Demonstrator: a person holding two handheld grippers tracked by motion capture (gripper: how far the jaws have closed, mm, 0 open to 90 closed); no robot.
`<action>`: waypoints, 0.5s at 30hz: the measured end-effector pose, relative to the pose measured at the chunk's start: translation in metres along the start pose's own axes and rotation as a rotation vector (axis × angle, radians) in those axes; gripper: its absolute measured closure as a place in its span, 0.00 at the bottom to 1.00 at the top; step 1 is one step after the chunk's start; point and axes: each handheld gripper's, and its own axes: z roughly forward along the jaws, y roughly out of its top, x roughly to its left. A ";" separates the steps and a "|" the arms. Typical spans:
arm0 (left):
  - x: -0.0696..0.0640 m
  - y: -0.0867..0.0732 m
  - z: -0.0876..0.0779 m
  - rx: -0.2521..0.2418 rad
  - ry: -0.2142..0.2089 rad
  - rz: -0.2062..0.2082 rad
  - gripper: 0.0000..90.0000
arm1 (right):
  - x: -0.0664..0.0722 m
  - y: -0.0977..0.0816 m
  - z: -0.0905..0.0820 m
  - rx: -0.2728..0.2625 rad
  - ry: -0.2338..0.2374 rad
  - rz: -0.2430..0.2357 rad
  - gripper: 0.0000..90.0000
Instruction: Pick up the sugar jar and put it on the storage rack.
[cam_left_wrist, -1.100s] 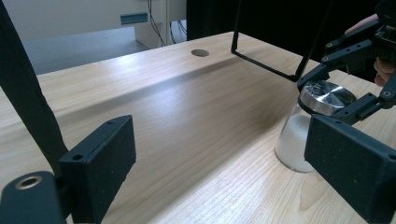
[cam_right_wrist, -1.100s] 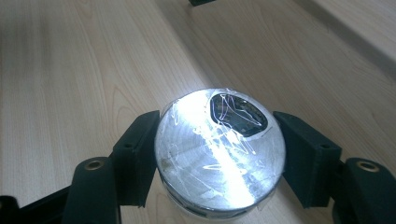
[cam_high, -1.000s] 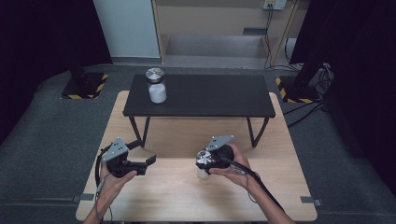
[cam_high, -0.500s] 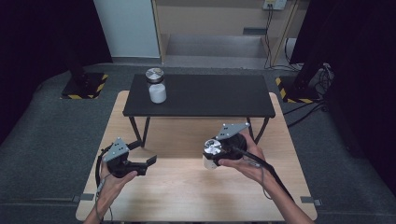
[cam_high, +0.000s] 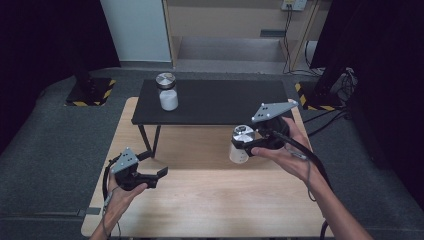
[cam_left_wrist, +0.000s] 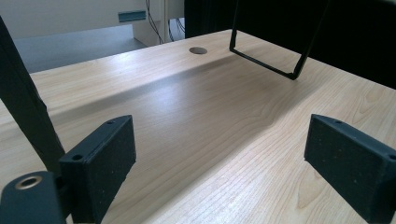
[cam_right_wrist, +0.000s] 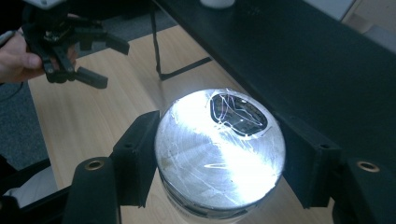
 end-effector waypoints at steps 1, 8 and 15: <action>0.000 0.000 0.000 0.000 0.000 0.000 0.09 | -0.001 0.004 -0.004 -0.002 -0.004 0.006 0.39; 0.000 0.000 0.000 0.001 0.001 0.001 0.09 | 0.000 0.031 -0.024 0.011 -0.057 0.007 0.39; -0.001 0.000 0.001 0.005 -0.003 0.005 0.09 | -0.008 0.043 -0.030 -0.007 -0.084 0.037 0.39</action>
